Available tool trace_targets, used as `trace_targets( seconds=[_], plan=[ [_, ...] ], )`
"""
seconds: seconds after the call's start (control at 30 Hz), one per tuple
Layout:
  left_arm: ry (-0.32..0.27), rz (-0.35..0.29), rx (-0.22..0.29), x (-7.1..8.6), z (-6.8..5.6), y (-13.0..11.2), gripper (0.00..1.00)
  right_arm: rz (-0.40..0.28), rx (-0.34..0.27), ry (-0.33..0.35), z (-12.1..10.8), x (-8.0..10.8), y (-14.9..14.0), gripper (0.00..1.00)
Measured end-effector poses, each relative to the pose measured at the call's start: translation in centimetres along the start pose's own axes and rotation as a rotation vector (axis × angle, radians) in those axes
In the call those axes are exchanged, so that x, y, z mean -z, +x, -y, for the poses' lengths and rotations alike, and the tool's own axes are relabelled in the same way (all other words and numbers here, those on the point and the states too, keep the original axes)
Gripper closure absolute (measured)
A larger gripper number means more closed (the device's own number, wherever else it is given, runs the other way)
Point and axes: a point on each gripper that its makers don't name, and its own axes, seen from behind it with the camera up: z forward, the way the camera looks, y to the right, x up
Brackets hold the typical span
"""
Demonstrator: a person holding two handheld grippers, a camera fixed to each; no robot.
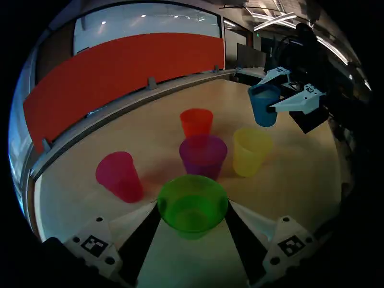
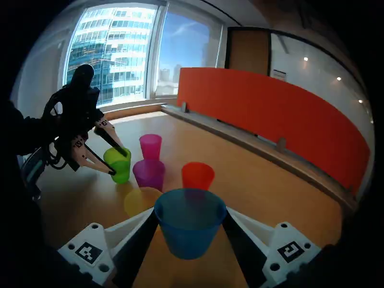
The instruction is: Pour water
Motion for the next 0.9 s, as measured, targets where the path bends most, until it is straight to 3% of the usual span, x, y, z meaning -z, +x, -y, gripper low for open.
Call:
trace_targets(
  seconds=[0.9],
  plan=[
    [-0.029, -0.001, 0.058, 0.3, 0.3, -1.4, 0.1, 0.022, -0.007, -0.003, 0.5, -0.9, -0.8, 0.09]
  ],
)
